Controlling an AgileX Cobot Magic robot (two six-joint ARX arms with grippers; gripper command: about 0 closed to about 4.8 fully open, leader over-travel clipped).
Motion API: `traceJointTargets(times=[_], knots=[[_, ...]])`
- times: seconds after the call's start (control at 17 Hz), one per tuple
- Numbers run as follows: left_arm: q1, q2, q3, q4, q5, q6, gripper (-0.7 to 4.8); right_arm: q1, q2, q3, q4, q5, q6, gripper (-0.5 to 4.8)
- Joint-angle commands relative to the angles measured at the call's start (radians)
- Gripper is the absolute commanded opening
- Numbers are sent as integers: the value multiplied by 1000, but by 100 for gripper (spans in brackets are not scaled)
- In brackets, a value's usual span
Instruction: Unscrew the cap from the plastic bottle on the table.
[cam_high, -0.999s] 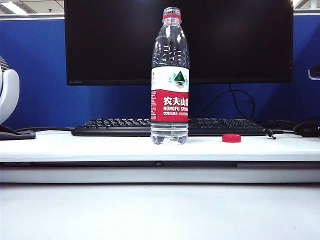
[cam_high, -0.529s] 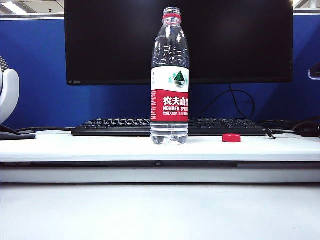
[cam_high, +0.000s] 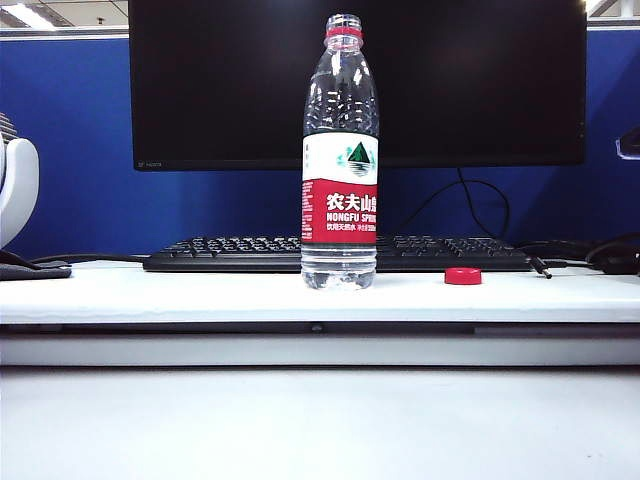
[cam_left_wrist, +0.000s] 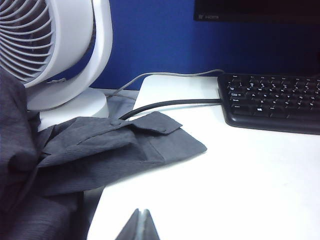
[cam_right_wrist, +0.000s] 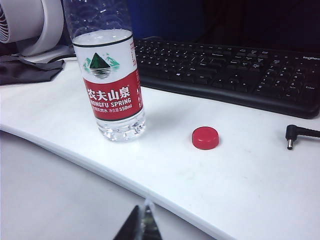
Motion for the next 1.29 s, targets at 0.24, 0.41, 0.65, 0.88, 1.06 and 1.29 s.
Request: traceJointTargets(times=[0.24,0.41,0.65,0.88,1.06,1.29], knots=[[1,-2,0,11,4,12,-5,0,-1,3,9,-1,-2,-4],[1,-2,0,15,4,12,-5,0,-1,3,9,-1,-2,-4],[1,-2,1,21,5,11,-5,0,-1,3,9,-1,-2,-4],[1,-2,1,22,4,11,-5,0,-1,3,8,-1,-2,-4],[1,-2,0,22,5,11,-5,0,-1,3,6,-1,-2,-4],[1,-2,1,22,4,11,-5,0,-1,3,6,-1,-2,-4]])
